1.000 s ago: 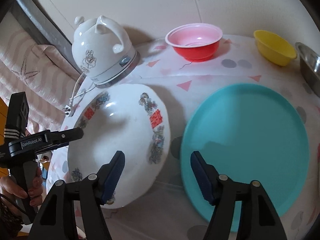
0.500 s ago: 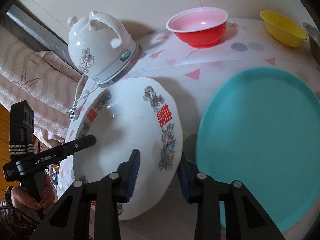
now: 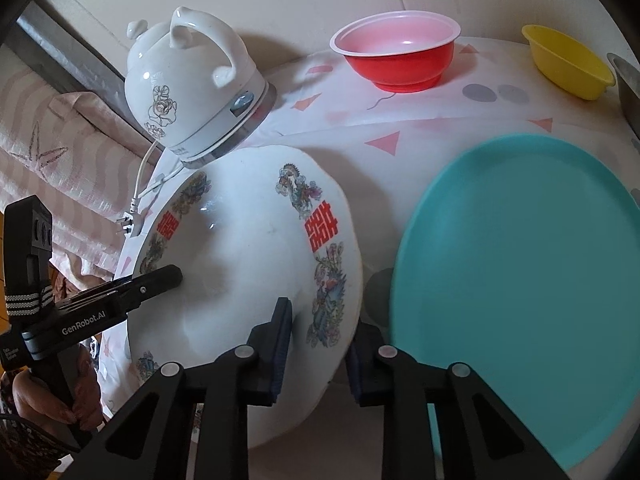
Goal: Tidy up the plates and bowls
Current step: 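Close both grippers on the bowl rim and lift the bowl, then carry the white bowl over the teal plate and lower it on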
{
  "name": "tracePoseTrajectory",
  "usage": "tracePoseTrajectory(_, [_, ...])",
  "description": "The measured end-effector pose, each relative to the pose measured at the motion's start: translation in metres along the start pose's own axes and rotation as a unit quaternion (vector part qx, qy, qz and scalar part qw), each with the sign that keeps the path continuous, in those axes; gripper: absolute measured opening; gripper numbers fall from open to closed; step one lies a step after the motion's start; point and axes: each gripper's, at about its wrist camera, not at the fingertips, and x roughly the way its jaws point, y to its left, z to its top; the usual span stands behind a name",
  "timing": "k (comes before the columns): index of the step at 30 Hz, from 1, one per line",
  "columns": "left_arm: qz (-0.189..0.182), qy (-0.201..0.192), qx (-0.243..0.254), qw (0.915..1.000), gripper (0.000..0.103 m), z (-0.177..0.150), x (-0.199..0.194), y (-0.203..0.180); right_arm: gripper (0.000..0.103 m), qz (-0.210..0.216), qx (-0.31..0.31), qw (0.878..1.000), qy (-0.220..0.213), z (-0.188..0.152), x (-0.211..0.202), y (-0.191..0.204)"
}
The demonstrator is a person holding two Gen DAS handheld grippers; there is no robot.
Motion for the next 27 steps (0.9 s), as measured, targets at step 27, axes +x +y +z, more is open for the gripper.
tracePoseTrajectory(27, [-0.021, -0.013, 0.008, 0.9997, 0.034, -0.013, -0.015, -0.025, 0.019, 0.018, -0.015, 0.998, -0.061, -0.020, -0.046, -0.004])
